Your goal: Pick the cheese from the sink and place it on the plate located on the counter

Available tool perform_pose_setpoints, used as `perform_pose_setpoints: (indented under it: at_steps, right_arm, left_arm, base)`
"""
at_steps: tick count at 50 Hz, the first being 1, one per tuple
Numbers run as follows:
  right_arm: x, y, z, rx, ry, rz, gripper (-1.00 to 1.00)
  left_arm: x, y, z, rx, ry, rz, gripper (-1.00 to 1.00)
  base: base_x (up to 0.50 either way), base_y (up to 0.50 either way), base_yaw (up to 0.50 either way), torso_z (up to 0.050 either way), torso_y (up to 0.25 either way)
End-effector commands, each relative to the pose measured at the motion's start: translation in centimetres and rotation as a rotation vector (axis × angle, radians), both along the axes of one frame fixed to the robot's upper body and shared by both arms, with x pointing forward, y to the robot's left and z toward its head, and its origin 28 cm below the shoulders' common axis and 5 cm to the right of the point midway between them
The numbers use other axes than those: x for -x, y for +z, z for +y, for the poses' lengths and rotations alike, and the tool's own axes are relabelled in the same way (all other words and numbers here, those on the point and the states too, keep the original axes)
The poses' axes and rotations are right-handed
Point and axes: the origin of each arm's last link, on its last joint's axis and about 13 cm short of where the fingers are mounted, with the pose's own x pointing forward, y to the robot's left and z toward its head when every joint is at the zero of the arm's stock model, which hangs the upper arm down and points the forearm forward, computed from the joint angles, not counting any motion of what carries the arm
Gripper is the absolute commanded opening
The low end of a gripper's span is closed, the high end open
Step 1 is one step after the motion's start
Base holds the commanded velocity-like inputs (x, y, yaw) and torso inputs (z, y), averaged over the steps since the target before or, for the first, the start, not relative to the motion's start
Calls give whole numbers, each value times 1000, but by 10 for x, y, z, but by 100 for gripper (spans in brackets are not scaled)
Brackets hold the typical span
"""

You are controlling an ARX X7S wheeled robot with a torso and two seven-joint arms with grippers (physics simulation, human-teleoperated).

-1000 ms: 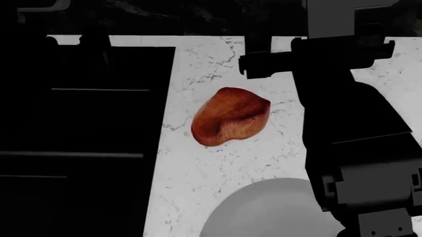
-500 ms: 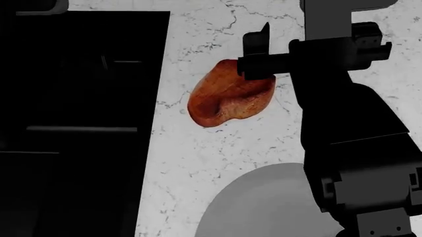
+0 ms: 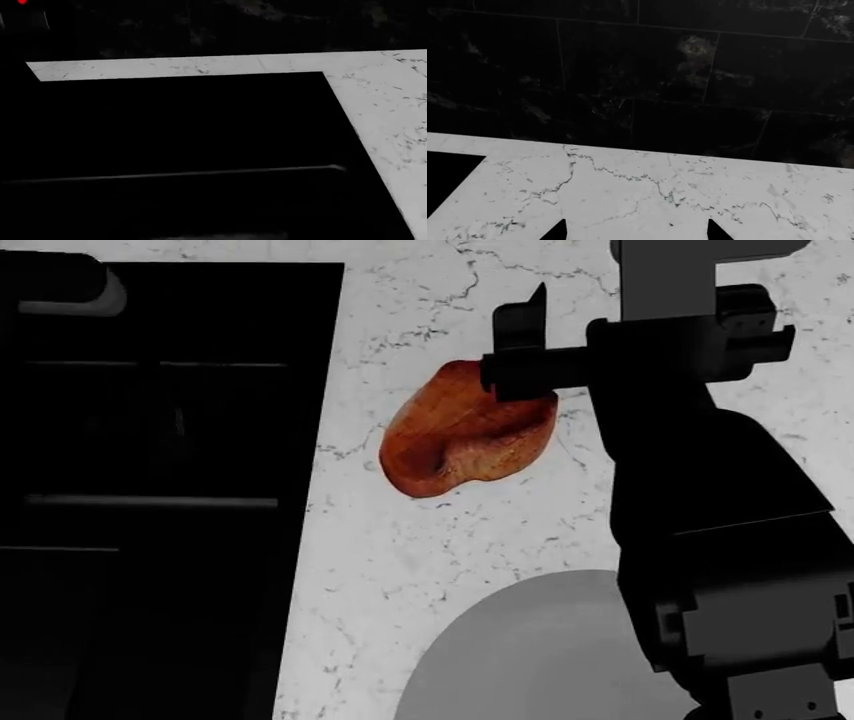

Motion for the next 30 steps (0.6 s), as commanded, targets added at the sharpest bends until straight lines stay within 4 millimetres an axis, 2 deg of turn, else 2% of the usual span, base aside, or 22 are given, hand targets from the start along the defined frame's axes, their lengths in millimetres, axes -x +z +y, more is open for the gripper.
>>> perform_pose_setpoints:
  at_steps: [1,9,30]
  right_arm:
    - [1,2,0,-6,2,-4,100]
    - [1,4,1,-4,4,-6,100]
    - [1,3,0,-1,4,-6,100]
  left_arm:
    - [24,6,11,-117,-2,188,100]
    - [37,14,19,-157,6,244,100]
    - [53,11,31,-253,-40,400,100]
  base:
    - [0,0,0,0,0]
    - [0,0,0,0,0]
    - [0,0,0,0,0]
